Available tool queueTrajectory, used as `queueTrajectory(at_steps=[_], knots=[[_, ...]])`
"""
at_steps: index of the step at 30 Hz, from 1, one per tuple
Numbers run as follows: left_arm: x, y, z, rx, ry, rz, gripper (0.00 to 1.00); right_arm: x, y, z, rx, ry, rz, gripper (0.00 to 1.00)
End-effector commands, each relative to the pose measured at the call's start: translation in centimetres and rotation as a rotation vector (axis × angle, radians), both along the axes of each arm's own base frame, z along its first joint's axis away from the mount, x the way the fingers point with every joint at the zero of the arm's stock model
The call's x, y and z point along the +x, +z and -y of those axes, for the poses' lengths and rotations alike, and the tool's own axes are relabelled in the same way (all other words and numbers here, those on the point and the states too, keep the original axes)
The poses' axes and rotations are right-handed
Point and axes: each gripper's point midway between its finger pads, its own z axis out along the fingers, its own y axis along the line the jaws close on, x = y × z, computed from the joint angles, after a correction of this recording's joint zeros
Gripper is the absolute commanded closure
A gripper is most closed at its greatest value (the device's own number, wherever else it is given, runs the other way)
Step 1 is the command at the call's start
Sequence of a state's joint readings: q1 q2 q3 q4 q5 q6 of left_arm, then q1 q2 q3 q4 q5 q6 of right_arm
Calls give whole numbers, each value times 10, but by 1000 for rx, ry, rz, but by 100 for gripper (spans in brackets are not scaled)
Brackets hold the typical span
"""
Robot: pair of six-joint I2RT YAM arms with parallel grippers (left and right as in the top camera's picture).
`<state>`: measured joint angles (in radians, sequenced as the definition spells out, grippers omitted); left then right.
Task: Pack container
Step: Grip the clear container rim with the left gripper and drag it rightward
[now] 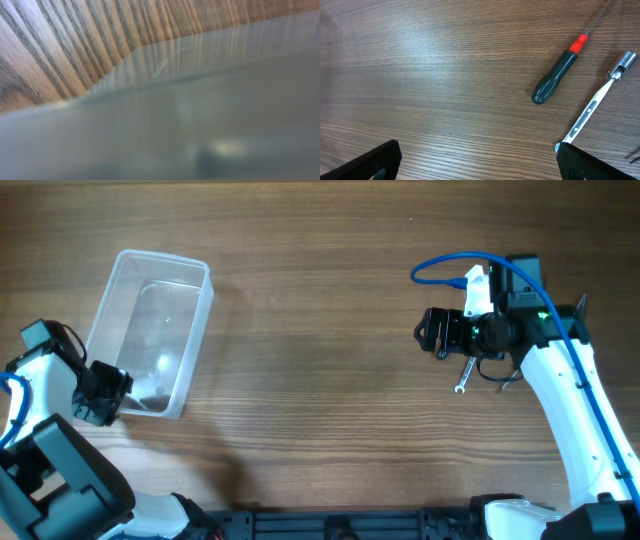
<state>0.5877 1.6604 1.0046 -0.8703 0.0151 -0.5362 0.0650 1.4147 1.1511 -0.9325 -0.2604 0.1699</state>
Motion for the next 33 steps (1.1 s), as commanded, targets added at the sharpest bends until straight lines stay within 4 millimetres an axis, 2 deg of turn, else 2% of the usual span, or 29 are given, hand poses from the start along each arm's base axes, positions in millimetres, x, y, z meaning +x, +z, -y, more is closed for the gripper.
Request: queueTrajectory(at_steps=[1, 7, 9, 16, 22, 24, 30, 33], knots=[[3, 14, -2, 43, -15, 46, 52, 5, 6, 1, -20, 10, 21, 1], [9, 33, -5, 84, -14, 109, 65, 5, 6, 1, -19, 10, 21, 0], [10, 38, -6, 94, -14, 124, 66, 5, 6, 1, -19, 10, 21, 1], [9, 38, -5, 92, -14, 123, 71, 5, 6, 1, -19, 10, 19, 0], [4, 37, -2, 79, -14, 102, 83, 4, 5, 1, -20, 10, 13, 0], [4, 37, -2, 79, -14, 102, 96, 3, 5, 1, -20, 10, 12, 0], [5, 37, -2, 79, -15, 108, 96, 3, 5, 1, -20, 10, 8, 1], [10, 51, -1, 101, -44, 152, 96, 4, 8, 4, -30, 1, 24, 1]])
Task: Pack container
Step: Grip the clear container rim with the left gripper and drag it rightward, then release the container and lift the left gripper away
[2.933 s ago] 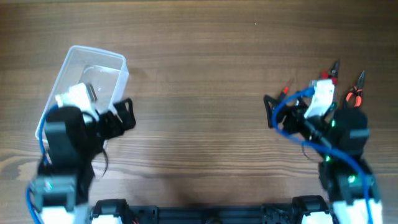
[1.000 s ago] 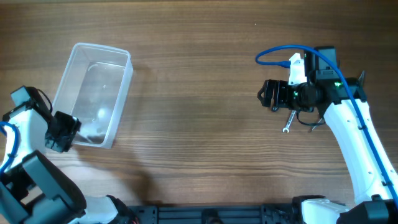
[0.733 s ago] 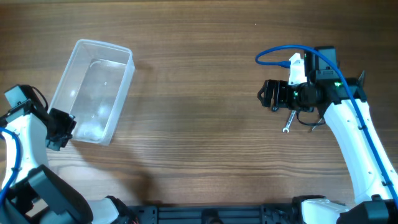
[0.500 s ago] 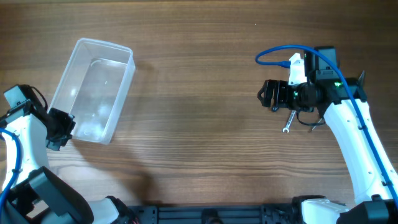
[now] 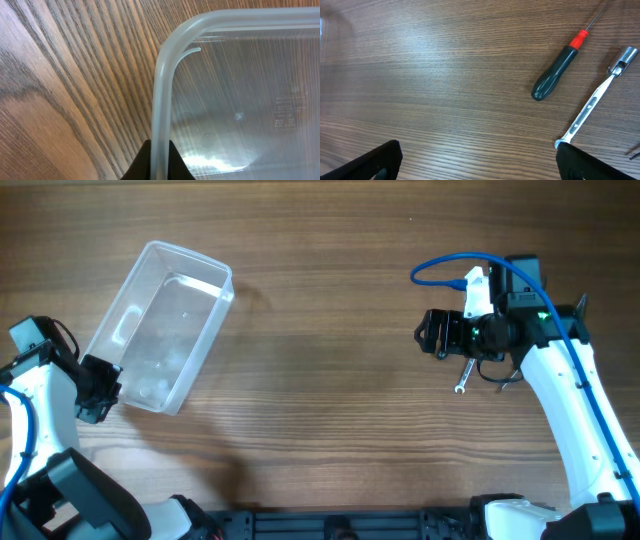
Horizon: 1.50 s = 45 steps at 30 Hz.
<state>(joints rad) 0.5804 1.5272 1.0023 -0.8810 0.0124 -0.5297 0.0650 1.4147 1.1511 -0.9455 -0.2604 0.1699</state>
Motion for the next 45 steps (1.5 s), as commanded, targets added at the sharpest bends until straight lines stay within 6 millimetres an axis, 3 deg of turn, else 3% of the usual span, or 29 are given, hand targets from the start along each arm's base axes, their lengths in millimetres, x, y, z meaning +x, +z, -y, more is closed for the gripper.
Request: queueTrajectory(at_steps=[1, 5, 8, 12, 15, 17, 20, 25, 34, 35, 36, 37, 38, 40, 42, 45], knots=[[12, 28, 2, 45, -71, 93, 96, 9, 11, 7, -44, -13, 47, 1], [46, 82, 30, 98, -240, 270, 96, 16, 52, 33, -151, -133, 179, 0], [71, 107, 82, 111, -468, 353, 96, 13, 90, 47, -182, -235, 280, 0], [90, 102, 162, 85, -738, 372, 96, -4, 102, 57, -205, -295, 285, 0], [95, 83, 194, 58, -840, 329, 96, -12, 97, 58, -213, -292, 246, 0], [96, 59, 214, 47, -964, 269, 96, -15, 95, 58, -215, -292, 233, 0], [97, 26, 231, 18, -1047, 184, 96, -16, 94, 58, -216, -292, 226, 0], [98, -9, 242, -2, -1122, 109, 96, -19, 92, 58, -212, -303, 208, 0], [126, -5, 234, 117, -1155, 181, 96, -21, 90, 58, -214, -302, 199, 0], [127, -5, 235, 119, -1155, 187, 87, -22, 90, 58, -214, -301, 198, 0], [128, -4, 235, 121, -1154, 192, 61, -22, 90, 58, -213, -300, 197, 0], [129, -2, 235, 124, -1153, 199, 46, -21, 91, 56, -203, -296, 199, 0], [132, 5, 236, 130, -1152, 212, 24, -18, 92, 53, -186, -290, 210, 0], [139, 26, 236, 153, -1147, 249, 1, -18, 92, 54, -188, -290, 212, 0], [146, 52, 234, 188, -1138, 290, 1, -19, 92, 54, -185, -297, 205, 0], [143, 117, 219, 291, -1088, 342, 0, -25, 88, 58, -139, -455, 157, 0]])
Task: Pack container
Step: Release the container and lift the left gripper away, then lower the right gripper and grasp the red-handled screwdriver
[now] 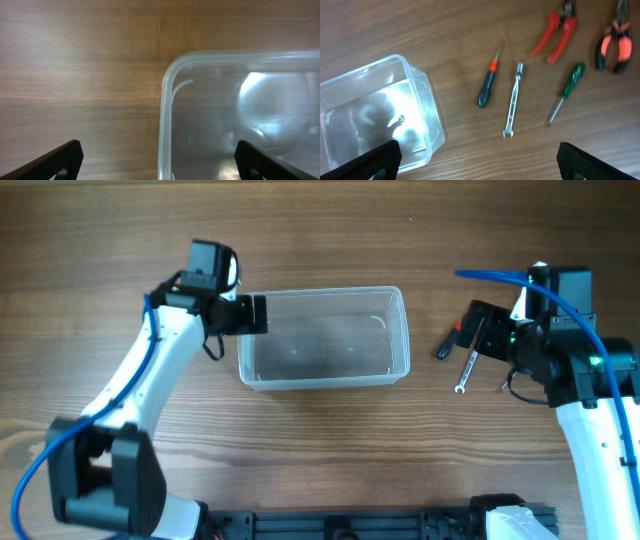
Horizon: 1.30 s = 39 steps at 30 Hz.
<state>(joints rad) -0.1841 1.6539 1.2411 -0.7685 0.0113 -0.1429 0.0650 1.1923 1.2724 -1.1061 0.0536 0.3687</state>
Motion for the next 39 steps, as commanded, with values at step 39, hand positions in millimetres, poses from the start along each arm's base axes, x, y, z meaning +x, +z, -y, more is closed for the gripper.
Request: queueTrajectory(at_steps=[39], knots=[[-54, 142, -97, 12, 422, 216, 0, 85, -246, 2, 198, -215, -485, 5]])
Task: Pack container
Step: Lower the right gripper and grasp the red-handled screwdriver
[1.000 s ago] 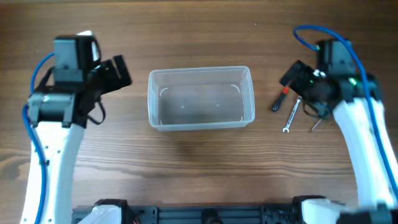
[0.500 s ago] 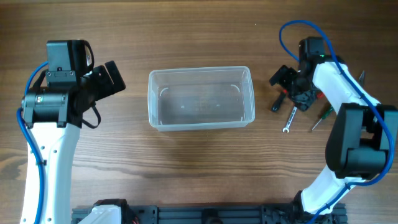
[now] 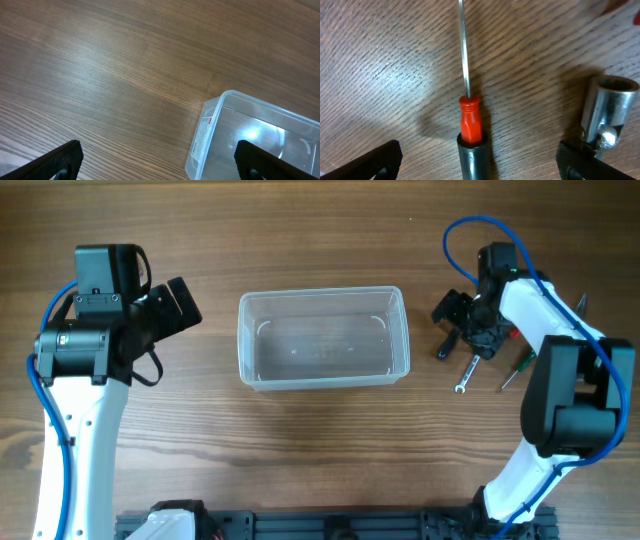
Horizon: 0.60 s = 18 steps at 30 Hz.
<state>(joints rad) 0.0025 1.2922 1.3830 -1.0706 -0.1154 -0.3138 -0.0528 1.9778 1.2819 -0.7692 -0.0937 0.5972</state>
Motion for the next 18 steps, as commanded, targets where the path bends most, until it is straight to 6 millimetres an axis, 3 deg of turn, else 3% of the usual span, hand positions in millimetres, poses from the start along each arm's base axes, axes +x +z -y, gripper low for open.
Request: queueTrajectory(at_steps=[1, 3, 9, 18], knots=[[1, 2, -4, -1, 25, 4, 0, -3, -19, -14, 8, 81, -36, 7], [1, 2, -4, -1, 25, 4, 0, -5, -20, -22, 9, 103, -42, 17], [-2, 0, -4, -2, 26, -11, 0, -7, -20, -35, 8, 135, -49, 34], [-7, -4, -4, -2, 26, -37, 0, -21, -22, -25, -45, 14, -119, 39]])
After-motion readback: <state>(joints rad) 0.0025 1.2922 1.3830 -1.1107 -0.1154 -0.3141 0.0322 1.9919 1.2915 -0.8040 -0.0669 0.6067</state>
